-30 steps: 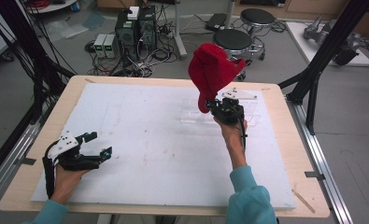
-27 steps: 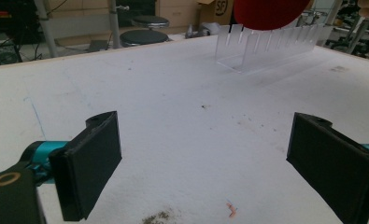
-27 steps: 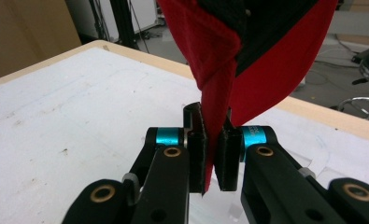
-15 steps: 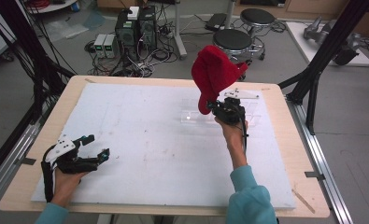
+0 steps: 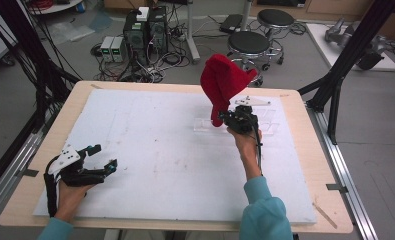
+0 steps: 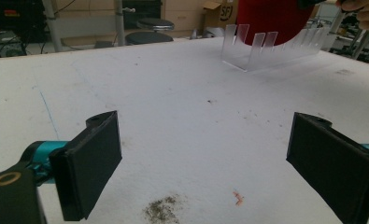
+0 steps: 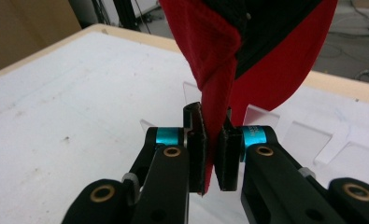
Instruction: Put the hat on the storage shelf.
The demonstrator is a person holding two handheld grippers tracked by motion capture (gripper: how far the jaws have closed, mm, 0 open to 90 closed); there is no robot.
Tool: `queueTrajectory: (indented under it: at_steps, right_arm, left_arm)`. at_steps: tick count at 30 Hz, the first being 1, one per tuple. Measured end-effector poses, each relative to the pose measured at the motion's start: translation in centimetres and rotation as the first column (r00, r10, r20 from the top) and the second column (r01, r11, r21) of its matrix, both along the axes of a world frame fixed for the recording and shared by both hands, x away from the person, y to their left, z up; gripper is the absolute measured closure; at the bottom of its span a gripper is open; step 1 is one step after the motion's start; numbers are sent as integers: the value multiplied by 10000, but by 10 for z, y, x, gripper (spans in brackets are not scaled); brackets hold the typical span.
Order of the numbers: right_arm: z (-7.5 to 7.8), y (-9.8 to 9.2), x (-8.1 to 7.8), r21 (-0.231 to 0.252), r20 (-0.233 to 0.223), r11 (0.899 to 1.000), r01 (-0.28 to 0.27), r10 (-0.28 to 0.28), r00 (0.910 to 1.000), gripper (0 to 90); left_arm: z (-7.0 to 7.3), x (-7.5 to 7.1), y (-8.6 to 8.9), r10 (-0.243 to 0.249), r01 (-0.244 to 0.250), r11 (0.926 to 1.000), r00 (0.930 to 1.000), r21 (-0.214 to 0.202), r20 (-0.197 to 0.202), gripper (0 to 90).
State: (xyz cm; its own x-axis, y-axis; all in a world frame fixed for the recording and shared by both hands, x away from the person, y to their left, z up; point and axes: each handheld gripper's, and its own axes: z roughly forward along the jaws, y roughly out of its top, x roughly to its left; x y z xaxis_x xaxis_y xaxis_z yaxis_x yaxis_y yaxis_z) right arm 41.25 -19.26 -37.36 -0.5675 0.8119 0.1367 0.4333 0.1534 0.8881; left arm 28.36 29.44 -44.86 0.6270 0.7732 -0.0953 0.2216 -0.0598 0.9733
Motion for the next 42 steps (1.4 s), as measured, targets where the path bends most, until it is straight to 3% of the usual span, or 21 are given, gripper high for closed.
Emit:
queueTrajectory:
  at_steps: [5, 9, 13, 18, 22, 24, 27, 30, 34, 36, 39, 42]
  right_arm:
    - [-5, -4, -3, 225, -56, 9997, 46, -45, 10000, 851]
    - [-9, -5, -9, -48, -161, 10000, -33, 32, 9999, 851]
    - [-17, -6, -14, -9, -55, 10000, -28, 28, 10000, 850]
    - [-16, -4, -16, -236, -69, 9997, -6, 5, 10000, 835]
    - [-17, -3, -17, -504, -222, 9987, 103, -114, 9997, 599]
    - [-14, -7, -21, -424, -351, 9980, 468, -483, 9982, 379]
    - [-7, -16, -34, -325, -546, 9962, 803, -819, 9951, 228]
    - [3, -27, -51, -197, -494, 9958, 894, -902, 9947, 165]
    - [20, -44, -83, 242, 72, 9949, 980, -982, 9951, 120]
    - [24, -51, -100, 175, 985, 9953, 956, -969, 9904, 119]
    - [24, -62, -120, -157, 1237, 9963, 848, -822, 9889, 115]
    - [17, -74, -141, 21, 1920, 9979, 649, -641, 9793, 110]
  left_arm:
    - [0, -1, 0, -13, 13, 10000, 10000, 26, 32, 106]
    - [0, -1, -1, 17, -17, 10000, 9999, 35, 100, 107]
    - [0, -1, 0, 9, -9, 10000, 9999, 25, 105, 107]
    - [-1, -1, 0, 21, -21, 10000, 9999, -7, 111, 109]
    - [-1, -1, 0, 25, -25, 10000, 9999, -49, 100, 109]
    - [-1, -1, 0, 19, -18, 10000, 10000, -58, 96, 109]
    - [-1, -1, 0, 56, -56, 10000, 9999, -48, 96, 109]
    - [-1, -2, 0, 21, -21, 10000, 9999, -46, 133, 109]
    - [-1, -2, 1, 34, -31, 9998, 9998, -182, 185, 109]
    - [-1, -2, 2, 16, -13, 9998, 9998, -177, 185, 109]
    - [-1, -3, 1, 28, -24, 9999, 9997, -151, 238, 109]
    - [-1, -4, 2, 51, -45, 9999, 9993, -158, 360, 109]
